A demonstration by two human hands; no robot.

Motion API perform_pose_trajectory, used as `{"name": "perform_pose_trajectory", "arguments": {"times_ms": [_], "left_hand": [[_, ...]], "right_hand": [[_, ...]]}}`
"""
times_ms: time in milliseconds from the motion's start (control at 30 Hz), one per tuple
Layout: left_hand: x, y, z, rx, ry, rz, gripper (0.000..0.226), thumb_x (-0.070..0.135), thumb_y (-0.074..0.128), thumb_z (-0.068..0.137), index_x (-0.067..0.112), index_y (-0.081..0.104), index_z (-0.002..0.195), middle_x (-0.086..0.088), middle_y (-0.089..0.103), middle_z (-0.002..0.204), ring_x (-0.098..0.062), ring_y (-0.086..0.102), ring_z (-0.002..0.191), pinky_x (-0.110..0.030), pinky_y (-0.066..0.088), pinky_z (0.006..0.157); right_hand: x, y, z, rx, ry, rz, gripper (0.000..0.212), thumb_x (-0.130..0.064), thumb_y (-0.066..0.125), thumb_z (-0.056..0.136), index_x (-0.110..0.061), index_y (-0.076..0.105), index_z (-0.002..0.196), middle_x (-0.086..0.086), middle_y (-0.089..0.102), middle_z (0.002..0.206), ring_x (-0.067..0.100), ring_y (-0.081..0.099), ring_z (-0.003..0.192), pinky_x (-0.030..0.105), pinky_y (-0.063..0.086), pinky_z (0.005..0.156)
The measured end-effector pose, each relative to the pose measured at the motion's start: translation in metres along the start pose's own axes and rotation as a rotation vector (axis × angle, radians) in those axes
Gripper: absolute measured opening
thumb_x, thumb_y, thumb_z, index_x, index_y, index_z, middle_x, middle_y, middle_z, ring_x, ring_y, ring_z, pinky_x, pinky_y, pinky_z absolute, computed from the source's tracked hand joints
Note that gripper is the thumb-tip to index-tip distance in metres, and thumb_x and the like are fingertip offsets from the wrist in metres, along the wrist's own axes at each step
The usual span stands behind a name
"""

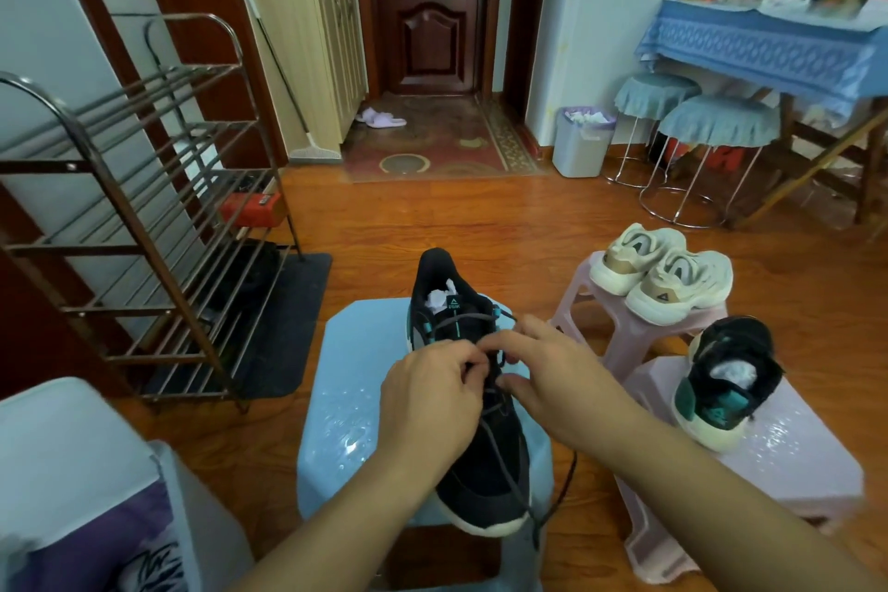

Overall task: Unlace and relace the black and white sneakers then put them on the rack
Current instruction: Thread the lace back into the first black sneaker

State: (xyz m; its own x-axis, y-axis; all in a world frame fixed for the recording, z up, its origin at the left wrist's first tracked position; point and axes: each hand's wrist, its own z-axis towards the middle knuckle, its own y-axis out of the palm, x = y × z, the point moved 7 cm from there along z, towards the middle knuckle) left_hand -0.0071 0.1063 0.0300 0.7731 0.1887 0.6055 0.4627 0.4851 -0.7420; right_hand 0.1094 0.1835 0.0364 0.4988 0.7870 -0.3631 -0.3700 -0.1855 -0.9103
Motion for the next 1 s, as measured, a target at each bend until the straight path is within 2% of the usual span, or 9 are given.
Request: {"name": "perform_pose_trajectory", "arguments": {"times_ms": [200,333,433,533,667,733,800,900,1000], "left_hand": [[-0.045,-0.081,0.004,0.275,-0.298,-0.400,0.015,0.021,0.063,0.099,0.029,0.067,0.087,0.010,0.065,0.076,-0.005,0.059,0.063,-0.037,0.055,0.066],[-0.147,-0.138,-0.007,0.764,-0.694,-1.292,0.017,0.006,0.045,0.104,0.011,0.061,0.101,-0.008,0.063,0.098,-0.017,0.067,0.086,-0.043,0.059,0.093],[-0.176,-0.130,-0.009,0.748,-0.765,-1.736,0.025,0.006,0.035,0.106,-0.002,0.055,0.118,-0.015,0.064,0.109,-0.022,0.070,0.096,-0.039,0.060,0.092],[-0.122,-0.110,-0.001,0.345,-0.640,-1.412,0.014,0.008,0.046,0.105,0.006,0.060,0.107,-0.008,0.064,0.088,-0.020,0.066,0.084,-0.033,0.061,0.072],[-0.020,-0.089,-0.008,-0.031,-0.224,-0.909,0.012,0.012,0.066,0.096,0.018,0.071,0.086,0.000,0.067,0.095,-0.013,0.065,0.096,-0.028,0.053,0.090],[0.002,-0.083,-0.015,-0.027,-0.087,-0.766,0.015,0.013,0.068,0.096,0.021,0.072,0.084,0.004,0.068,0.105,-0.011,0.066,0.104,-0.026,0.053,0.093],[0.005,-0.081,-0.015,0.025,-0.114,-0.926,0.016,0.013,0.058,0.101,0.016,0.065,0.087,-0.001,0.071,0.112,-0.019,0.069,0.108,-0.032,0.056,0.094],[-0.005,-0.078,-0.006,0.007,-0.324,-1.465,0.015,0.014,0.042,0.107,0.012,0.049,0.094,-0.013,0.070,0.086,-0.026,0.067,0.065,-0.043,0.059,0.072],[-0.039,-0.073,0.004,0.003,-0.428,-0.992,0.016,0.008,0.041,0.102,0.012,0.047,0.088,-0.008,0.046,0.070,-0.015,0.033,0.047,-0.027,0.032,0.045]], "right_hand": [[0.008,0.001,-0.002,-0.048,-0.002,-0.034,0.043,-0.029,0.061,0.097,-0.045,0.053,0.137,-0.012,0.051,0.117,0.008,0.056,0.102,0.033,0.053,0.084],[0.011,0.004,-0.002,-0.047,0.038,0.068,0.042,-0.019,0.051,0.099,-0.039,0.059,0.135,-0.012,0.057,0.112,0.007,0.055,0.102,0.031,0.050,0.087],[0.011,0.004,-0.002,-0.056,0.058,0.093,0.040,-0.018,0.052,0.098,-0.036,0.062,0.131,-0.018,0.053,0.108,0.001,0.051,0.102,0.024,0.045,0.089],[0.004,-0.008,-0.001,0.081,0.041,0.082,0.027,-0.029,0.059,0.097,-0.037,0.068,0.121,-0.021,0.052,0.108,0.004,0.048,0.110,0.027,0.042,0.095],[-0.024,-0.023,0.000,0.081,0.091,0.640,0.030,-0.040,0.056,0.101,-0.033,0.063,0.129,-0.019,0.068,0.120,0.002,0.058,0.120,0.031,0.046,0.104],[-0.048,-0.024,-0.003,-0.075,0.081,0.932,0.041,-0.037,0.053,0.097,-0.026,0.057,0.137,-0.012,0.071,0.123,0.004,0.062,0.120,0.027,0.049,0.102],[-0.056,-0.024,-0.003,-0.090,0.069,0.972,0.042,-0.037,0.051,0.096,-0.024,0.059,0.135,-0.008,0.073,0.118,0.005,0.065,0.115,0.022,0.051,0.098],[-0.025,-0.023,0.003,0.132,0.175,0.721,0.024,-0.033,0.053,0.101,-0.027,0.067,0.121,-0.010,0.073,0.109,0.001,0.065,0.107,0.031,0.052,0.098],[-0.002,-0.018,0.007,0.156,0.150,0.380,0.022,-0.021,0.062,0.097,-0.031,0.068,0.117,-0.020,0.061,0.109,-0.003,0.056,0.108,0.029,0.047,0.097]]}}
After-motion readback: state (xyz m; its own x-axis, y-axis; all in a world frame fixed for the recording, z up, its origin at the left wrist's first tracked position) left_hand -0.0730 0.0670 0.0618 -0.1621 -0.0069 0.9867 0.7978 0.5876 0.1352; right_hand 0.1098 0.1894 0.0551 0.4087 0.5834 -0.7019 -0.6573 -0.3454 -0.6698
